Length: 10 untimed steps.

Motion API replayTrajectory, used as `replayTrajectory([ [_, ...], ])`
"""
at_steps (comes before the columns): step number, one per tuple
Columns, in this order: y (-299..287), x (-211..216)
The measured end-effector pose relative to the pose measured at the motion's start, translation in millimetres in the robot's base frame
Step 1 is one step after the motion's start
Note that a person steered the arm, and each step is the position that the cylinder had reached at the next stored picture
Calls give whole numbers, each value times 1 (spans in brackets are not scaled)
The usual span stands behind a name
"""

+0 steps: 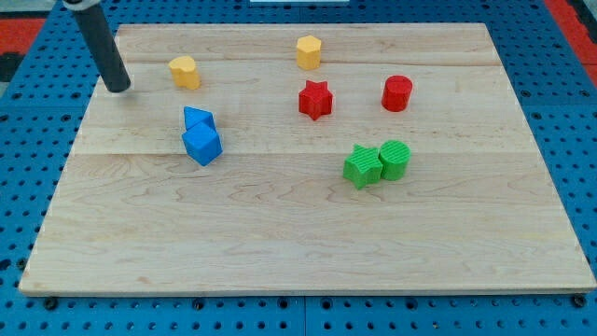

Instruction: Place the yellow heart towards the top left side of the yellow hexagon

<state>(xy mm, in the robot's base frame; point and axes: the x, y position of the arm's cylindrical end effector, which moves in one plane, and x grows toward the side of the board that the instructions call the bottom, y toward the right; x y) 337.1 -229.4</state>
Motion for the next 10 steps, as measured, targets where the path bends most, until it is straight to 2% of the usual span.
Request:
replayTrajectory([
  [1,104,-45],
  [2,192,-71],
  [3,135,-30],
  [4,50,-45],
  [5,57,-107],
  [6,143,-131],
  [7,218,-123],
  [8,190,-124],
  [9,120,-125],
  [10,83,-98],
])
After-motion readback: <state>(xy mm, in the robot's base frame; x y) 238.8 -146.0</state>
